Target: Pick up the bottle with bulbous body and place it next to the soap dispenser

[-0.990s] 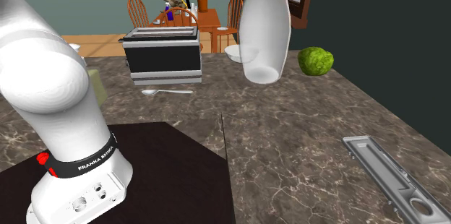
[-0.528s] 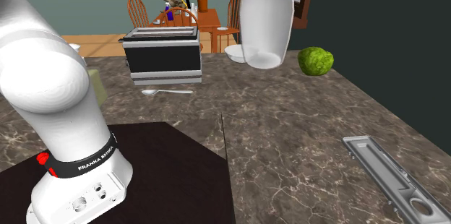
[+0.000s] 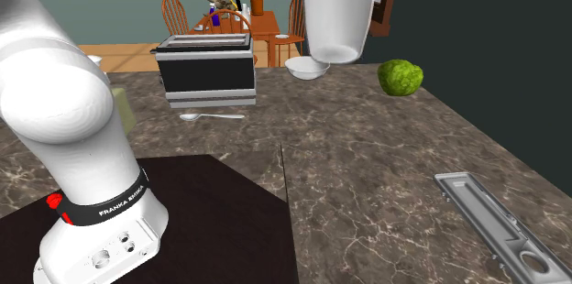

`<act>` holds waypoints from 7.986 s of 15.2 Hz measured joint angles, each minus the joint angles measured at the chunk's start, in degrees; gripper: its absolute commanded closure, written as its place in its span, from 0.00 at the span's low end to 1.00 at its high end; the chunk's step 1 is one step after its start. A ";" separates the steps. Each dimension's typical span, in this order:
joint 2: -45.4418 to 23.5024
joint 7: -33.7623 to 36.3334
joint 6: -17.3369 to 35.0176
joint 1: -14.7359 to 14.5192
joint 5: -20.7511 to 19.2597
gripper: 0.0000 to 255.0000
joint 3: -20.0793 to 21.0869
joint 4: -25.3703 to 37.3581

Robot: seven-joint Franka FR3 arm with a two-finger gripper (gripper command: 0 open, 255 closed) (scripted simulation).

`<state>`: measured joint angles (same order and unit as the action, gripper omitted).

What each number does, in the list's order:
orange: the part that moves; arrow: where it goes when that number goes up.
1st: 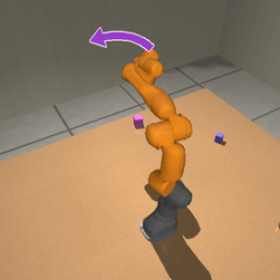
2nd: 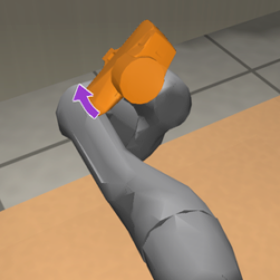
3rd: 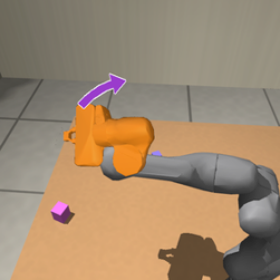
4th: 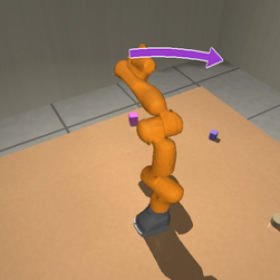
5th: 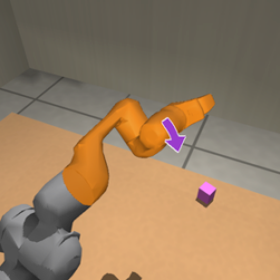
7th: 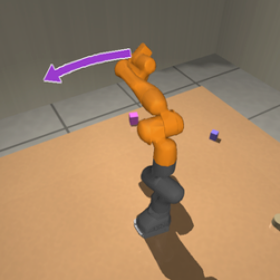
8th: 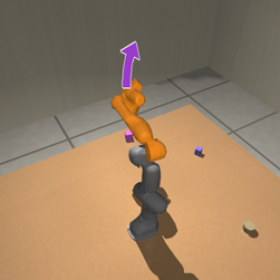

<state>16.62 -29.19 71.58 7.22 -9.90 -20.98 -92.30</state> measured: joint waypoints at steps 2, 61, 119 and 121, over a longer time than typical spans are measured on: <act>-1.13 -0.33 -1.52 -0.07 0.28 1.00 -0.11 2.60; 11.17 81.53 -10.52 1.48 38.27 1.00 72.63 10.32; 22.49 75.19 26.15 -3.53 49.86 1.00 85.83 -32.30; 22.21 75.02 27.47 -2.98 50.26 1.00 87.07 -32.98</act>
<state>38.83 45.83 99.05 4.24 40.36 66.09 -125.29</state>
